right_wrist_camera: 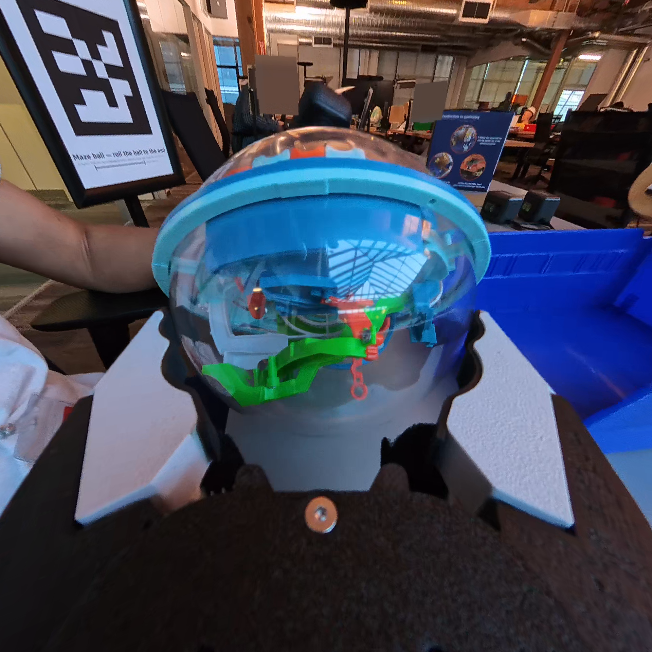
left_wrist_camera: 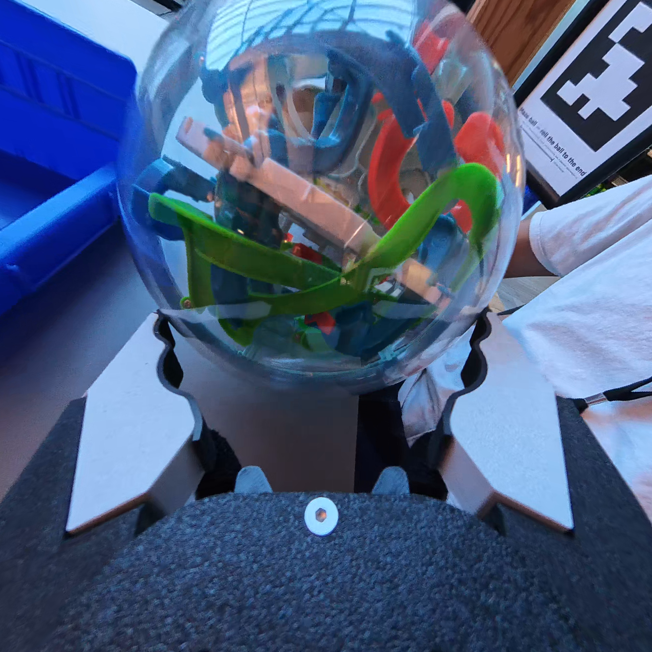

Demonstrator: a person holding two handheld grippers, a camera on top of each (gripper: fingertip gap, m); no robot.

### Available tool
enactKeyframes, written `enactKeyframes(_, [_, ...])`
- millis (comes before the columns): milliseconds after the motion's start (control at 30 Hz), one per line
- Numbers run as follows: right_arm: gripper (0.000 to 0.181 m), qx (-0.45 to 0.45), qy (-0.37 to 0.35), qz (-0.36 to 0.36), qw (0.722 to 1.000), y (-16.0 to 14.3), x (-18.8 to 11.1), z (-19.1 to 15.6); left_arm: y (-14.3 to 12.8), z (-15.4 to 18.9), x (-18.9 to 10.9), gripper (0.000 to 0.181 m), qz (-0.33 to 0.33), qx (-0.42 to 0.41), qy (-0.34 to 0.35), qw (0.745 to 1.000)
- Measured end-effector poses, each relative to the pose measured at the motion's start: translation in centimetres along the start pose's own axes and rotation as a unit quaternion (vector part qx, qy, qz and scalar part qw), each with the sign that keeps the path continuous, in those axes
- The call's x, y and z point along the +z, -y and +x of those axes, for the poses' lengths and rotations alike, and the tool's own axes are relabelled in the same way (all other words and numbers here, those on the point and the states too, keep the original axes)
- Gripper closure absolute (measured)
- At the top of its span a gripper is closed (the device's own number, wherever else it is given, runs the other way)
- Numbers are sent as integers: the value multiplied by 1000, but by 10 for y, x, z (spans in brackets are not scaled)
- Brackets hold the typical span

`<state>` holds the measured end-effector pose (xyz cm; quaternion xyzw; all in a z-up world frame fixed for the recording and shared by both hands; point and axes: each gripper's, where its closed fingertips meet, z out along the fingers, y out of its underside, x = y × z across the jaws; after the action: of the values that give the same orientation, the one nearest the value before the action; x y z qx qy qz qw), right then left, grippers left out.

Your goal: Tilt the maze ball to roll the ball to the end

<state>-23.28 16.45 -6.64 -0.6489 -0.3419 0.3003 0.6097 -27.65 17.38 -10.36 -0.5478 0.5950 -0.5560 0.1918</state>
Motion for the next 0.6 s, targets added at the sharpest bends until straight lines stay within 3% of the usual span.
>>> enactKeyframes(267, [27, 107, 24, 16, 994, 16, -5, 0, -17, 9, 13, 23, -21, 12, 37, 999])
enactKeyframes(400, [28, 144, 36, -47, 988, 15, -11, -4, -22, 18, 25, 24, -11, 5, 46, 999])
enactKeyframes(500, [27, 178, 38, -93, 979, 16, -20, -6, -37, 23, 42, 28, -48, 23, 53, 997])
enactKeyframes(600, [27, 220, 42, -95, 970, 18, -28, -3, -48, 31, 59, 31, -71, 28, 43, 996])
